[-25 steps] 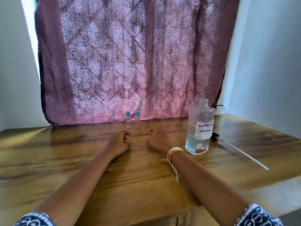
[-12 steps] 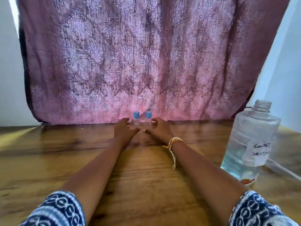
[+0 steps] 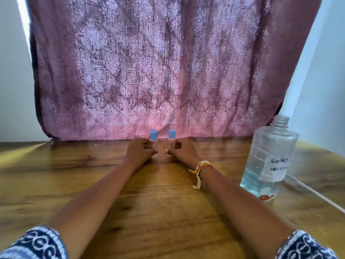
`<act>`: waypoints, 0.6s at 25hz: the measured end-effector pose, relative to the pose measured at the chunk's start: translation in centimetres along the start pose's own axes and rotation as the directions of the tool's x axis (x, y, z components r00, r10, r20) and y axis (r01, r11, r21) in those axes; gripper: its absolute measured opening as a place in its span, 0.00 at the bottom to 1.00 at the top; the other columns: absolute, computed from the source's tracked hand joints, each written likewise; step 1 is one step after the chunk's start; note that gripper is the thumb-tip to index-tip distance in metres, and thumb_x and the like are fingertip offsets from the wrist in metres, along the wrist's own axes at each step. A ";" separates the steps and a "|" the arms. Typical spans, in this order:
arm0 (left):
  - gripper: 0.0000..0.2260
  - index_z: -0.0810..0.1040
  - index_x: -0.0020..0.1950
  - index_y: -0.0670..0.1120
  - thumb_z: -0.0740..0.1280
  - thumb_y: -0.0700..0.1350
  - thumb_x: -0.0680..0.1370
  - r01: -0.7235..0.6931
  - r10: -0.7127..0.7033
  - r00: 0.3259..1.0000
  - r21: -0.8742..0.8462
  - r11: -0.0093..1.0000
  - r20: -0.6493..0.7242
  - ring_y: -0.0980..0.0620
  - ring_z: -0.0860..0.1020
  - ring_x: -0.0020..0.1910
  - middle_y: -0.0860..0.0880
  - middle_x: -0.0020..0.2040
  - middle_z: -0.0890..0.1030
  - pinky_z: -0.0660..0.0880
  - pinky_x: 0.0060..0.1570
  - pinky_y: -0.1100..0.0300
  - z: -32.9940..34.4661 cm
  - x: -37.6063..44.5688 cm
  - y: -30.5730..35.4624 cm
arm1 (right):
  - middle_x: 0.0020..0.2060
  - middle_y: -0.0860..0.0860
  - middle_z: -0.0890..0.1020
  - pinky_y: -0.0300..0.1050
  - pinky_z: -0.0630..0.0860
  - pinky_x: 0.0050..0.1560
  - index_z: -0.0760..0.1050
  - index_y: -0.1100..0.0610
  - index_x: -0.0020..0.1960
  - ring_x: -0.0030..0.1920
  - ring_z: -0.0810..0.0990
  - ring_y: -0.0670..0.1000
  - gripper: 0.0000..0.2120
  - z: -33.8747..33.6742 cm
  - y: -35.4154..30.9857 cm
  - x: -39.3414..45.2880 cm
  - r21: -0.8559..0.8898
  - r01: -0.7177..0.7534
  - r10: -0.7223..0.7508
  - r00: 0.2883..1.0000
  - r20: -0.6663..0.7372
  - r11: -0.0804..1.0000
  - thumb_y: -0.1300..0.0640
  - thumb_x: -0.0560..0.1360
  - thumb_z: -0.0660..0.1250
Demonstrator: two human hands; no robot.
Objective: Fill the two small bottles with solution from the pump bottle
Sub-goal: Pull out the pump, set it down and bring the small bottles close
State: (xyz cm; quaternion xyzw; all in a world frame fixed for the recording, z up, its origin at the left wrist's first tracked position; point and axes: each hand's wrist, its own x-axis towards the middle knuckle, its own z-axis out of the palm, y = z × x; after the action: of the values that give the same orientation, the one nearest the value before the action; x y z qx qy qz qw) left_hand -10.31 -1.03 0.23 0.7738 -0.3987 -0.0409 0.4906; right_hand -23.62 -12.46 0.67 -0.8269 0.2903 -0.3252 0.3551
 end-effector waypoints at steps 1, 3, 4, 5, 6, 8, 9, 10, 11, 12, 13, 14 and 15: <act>0.15 0.81 0.54 0.39 0.77 0.39 0.69 -0.009 0.009 1.000 -0.008 1.000 0.008 0.45 0.83 0.50 0.42 0.49 0.85 0.78 0.56 0.54 -0.5 -1.5 0.4 | 0.32 0.49 0.78 0.38 0.71 0.38 0.74 0.55 0.37 0.36 0.75 0.47 0.12 -0.5 -0.3 -1.4 0.002 0.014 -0.014 1.000 0.005 1.000 0.60 0.66 0.78; 0.14 0.82 0.52 0.40 0.77 0.38 0.68 -0.028 0.029 0.999 -0.028 0.999 0.019 0.46 0.84 0.48 0.42 0.47 0.85 0.79 0.56 0.53 -1.4 -4.8 1.2 | 0.35 0.54 0.80 0.42 0.73 0.40 0.72 0.53 0.36 0.37 0.76 0.48 0.14 -1.6 -1.0 -4.7 -0.004 0.034 -0.034 0.999 0.006 0.999 0.58 0.65 0.79; 0.13 0.82 0.52 0.41 0.77 0.38 0.68 -0.044 0.045 0.999 -0.024 0.999 0.023 0.48 0.84 0.47 0.43 0.45 0.85 0.79 0.54 0.56 -1.8 -6.4 1.6 | 0.36 0.55 0.80 0.43 0.74 0.41 0.72 0.53 0.35 0.37 0.76 0.48 0.14 -2.1 -1.2 -6.3 -0.008 0.044 -0.044 0.999 0.006 0.999 0.58 0.65 0.79; 0.12 0.82 0.51 0.42 0.76 0.39 0.69 -0.063 0.063 0.997 -0.026 0.998 0.033 0.51 0.83 0.44 0.45 0.43 0.85 0.79 0.51 0.61 -2.3 -7.9 2.0 | 0.35 0.54 0.80 0.44 0.74 0.41 0.71 0.52 0.34 0.37 0.76 0.48 0.15 -2.4 -1.4 -7.8 -0.019 0.037 -0.037 0.999 0.014 0.999 0.57 0.64 0.79; 0.11 0.82 0.50 0.43 0.76 0.39 0.70 -0.071 0.074 0.996 -0.047 0.996 0.046 0.53 0.83 0.42 0.48 0.41 0.84 0.78 0.48 0.66 -2.5 -9.4 2.4 | 0.34 0.52 0.79 0.43 0.75 0.41 0.71 0.52 0.34 0.36 0.76 0.47 0.15 -2.9 -1.5 -9.3 -0.022 0.029 -0.029 0.999 0.018 0.999 0.57 0.64 0.78; 0.09 0.82 0.49 0.46 0.76 0.38 0.70 -0.079 0.088 0.993 -0.118 0.990 0.075 0.55 0.83 0.42 0.49 0.41 0.84 0.78 0.49 0.65 -2.9 -12.1 2.9 | 0.34 0.50 0.79 0.49 0.78 0.47 0.72 0.51 0.35 0.38 0.78 0.47 0.14 -3.3 -1.2 -11.6 0.006 -0.006 0.006 1.000 0.017 1.000 0.55 0.63 0.78; 0.10 0.81 0.48 0.47 0.76 0.38 0.70 -0.081 0.093 0.992 -0.131 0.988 0.087 0.55 0.83 0.43 0.49 0.42 0.85 0.78 0.51 0.62 -2.9 -13.3 3.0 | 0.35 0.51 0.80 0.53 0.78 0.51 0.73 0.51 0.36 0.39 0.78 0.48 0.13 -3.6 -1.1 -12.8 0.031 -0.024 0.023 1.000 0.021 0.999 0.55 0.64 0.78; 0.10 0.81 0.48 0.47 0.76 0.37 0.70 -0.083 0.096 0.990 -0.129 0.988 0.099 0.57 0.83 0.42 0.50 0.42 0.84 0.78 0.51 0.61 -3.0 -14.4 3.1 | 0.37 0.53 0.80 0.55 0.77 0.53 0.74 0.54 0.39 0.41 0.78 0.49 0.11 -3.9 -1.1 -13.9 0.045 -0.032 0.031 0.999 0.030 0.998 0.57 0.66 0.77; 0.10 0.81 0.49 0.46 0.75 0.37 0.70 -0.083 0.097 0.989 -0.130 0.988 0.110 0.60 0.82 0.39 0.52 0.40 0.84 0.78 0.49 0.63 -3.1 -15.4 3.1 | 0.39 0.56 0.82 0.54 0.77 0.53 0.76 0.57 0.42 0.42 0.78 0.49 0.10 -4.2 -1.1 -14.9 0.045 -0.029 0.028 0.999 0.028 0.999 0.57 0.67 0.77; 0.11 0.81 0.50 0.45 0.75 0.36 0.71 -0.077 0.093 0.989 -0.137 0.988 0.113 0.64 0.81 0.37 0.54 0.39 0.83 0.77 0.47 0.65 -3.3 -16.1 3.2 | 0.41 0.58 0.83 0.54 0.77 0.52 0.77 0.60 0.43 0.42 0.78 0.49 0.11 -4.5 -1.1 -15.8 0.038 -0.023 0.023 1.000 0.011 0.999 0.57 0.67 0.77; 0.11 0.81 0.52 0.44 0.75 0.36 0.71 -0.072 0.089 0.990 -0.148 0.986 0.112 0.65 0.80 0.36 0.55 0.39 0.82 0.77 0.46 0.67 -3.5 -16.8 3.2 | 0.41 0.59 0.83 0.54 0.77 0.51 0.78 0.61 0.44 0.41 0.78 0.49 0.11 -4.8 -1.2 -16.7 0.034 -0.011 0.011 1.000 -0.007 0.999 0.57 0.67 0.77; 0.11 0.81 0.52 0.45 0.74 0.36 0.71 -0.071 0.088 0.990 -0.154 0.986 0.109 0.64 0.80 0.37 0.55 0.40 0.82 0.77 0.46 0.68 -3.8 -17.2 3.2 | 0.40 0.58 0.83 0.55 0.78 0.50 0.78 0.61 0.43 0.40 0.78 0.49 0.12 -4.9 -1.2 -17.4 0.027 0.006 -0.005 1.000 -0.024 1.000 0.56 0.67 0.77; 0.11 0.81 0.52 0.46 0.74 0.36 0.71 -0.077 0.094 0.990 -0.156 0.985 0.105 0.62 0.81 0.39 0.54 0.41 0.83 0.78 0.47 0.68 -4.1 -17.6 3.2 | 0.39 0.57 0.83 0.55 0.78 0.50 0.78 0.61 0.42 0.40 0.78 0.49 0.12 -5.1 -1.4 -18.0 0.022 0.018 -0.017 0.999 -0.028 1.000 0.55 0.66 0.77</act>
State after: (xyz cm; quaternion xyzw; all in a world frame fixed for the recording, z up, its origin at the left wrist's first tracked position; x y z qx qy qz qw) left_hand -22.29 12.85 -0.90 0.7129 -0.4544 -0.0931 0.5259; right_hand -38.24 -0.85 -1.51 -0.8207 0.2843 -0.3433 0.3575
